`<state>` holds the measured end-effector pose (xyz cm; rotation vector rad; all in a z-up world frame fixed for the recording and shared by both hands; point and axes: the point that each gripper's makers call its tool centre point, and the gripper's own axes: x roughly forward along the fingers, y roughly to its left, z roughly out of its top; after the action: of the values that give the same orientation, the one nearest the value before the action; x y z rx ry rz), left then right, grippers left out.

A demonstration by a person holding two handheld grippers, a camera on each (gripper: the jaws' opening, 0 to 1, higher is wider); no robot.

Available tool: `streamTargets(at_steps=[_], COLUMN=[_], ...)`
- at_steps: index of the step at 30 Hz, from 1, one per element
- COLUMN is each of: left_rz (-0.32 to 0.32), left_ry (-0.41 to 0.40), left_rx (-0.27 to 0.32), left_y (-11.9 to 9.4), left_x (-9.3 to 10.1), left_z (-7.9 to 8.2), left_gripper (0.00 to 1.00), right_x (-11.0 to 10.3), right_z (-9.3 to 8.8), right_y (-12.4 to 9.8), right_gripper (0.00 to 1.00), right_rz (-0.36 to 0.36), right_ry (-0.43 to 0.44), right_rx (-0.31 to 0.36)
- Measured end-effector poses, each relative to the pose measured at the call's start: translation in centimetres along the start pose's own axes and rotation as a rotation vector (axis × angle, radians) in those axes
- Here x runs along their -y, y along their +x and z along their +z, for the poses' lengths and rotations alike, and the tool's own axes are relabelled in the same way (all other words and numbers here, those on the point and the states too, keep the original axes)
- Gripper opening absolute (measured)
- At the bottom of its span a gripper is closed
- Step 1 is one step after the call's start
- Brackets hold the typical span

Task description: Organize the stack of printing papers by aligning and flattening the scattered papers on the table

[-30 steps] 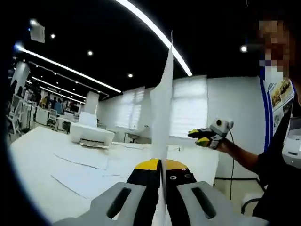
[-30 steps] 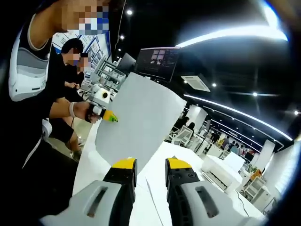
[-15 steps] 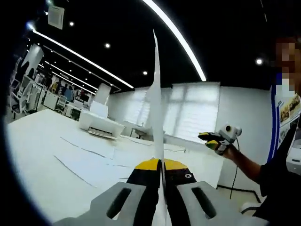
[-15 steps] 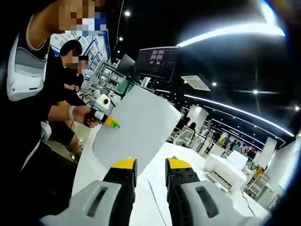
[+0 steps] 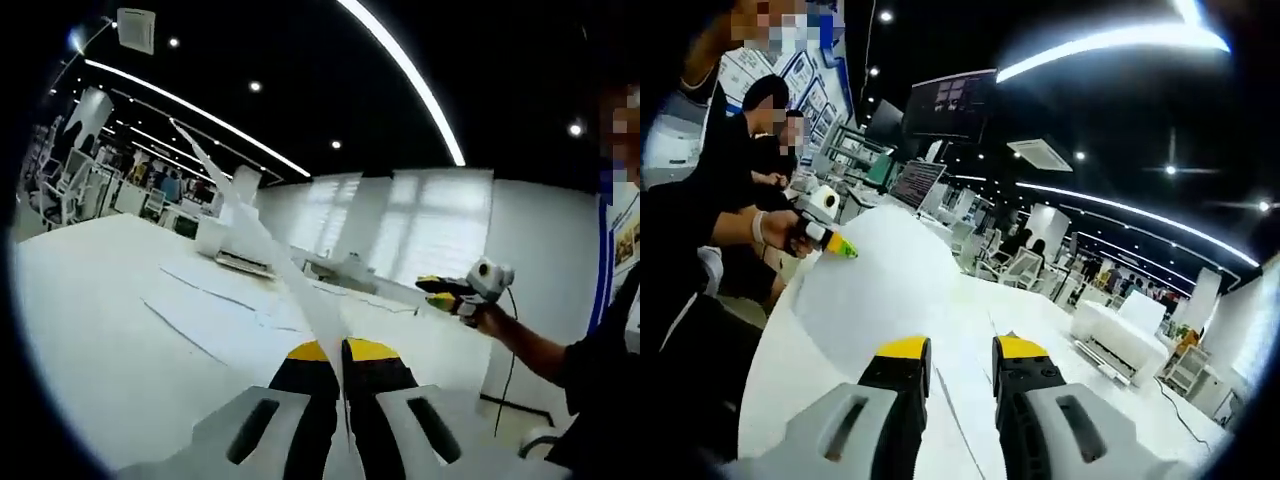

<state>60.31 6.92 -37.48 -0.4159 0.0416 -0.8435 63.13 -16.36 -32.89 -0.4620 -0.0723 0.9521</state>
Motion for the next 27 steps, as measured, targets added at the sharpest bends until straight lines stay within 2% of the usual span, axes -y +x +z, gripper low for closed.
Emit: streamTargets(at_steps=[10, 14, 18, 24, 27], left_rz=[0.035, 0.044, 0.041, 0.044, 0.049], left_ry=[-0.042, -0.050, -0.051, -0.049, -0.061], left_rx=[0.010, 0.009, 0.010, 0.012, 0.005], left_y=[-0.9, -0.8, -0.7, -0.8, -0.5], left_x=[-1.6, -2.2, -2.3, -2.7, -3.1], left_z=[-0.7, -1.1, -1.2, -1.6, -2.0], left_gripper=[0.06, 0.06, 0.06, 0.06, 0.06], right_x=[2.8, 4.2, 5.1, 5.4, 6.5], right_z=[-1.3, -2.4, -3.5, -4.2, -5.4], right_y=[2.1, 3.2, 4.3, 5.7, 7.1], right_gripper=[0.20, 0.20, 0.20, 0.20, 0.20], right_rz=[-0.067, -0.098, -0.105, -0.104, -0.111], right_ry=[-0.029, -0.048, -0.038, -0.030, -0.035], right_rx=[-0.005, -0.025, -0.042, -0.045, -0.058])
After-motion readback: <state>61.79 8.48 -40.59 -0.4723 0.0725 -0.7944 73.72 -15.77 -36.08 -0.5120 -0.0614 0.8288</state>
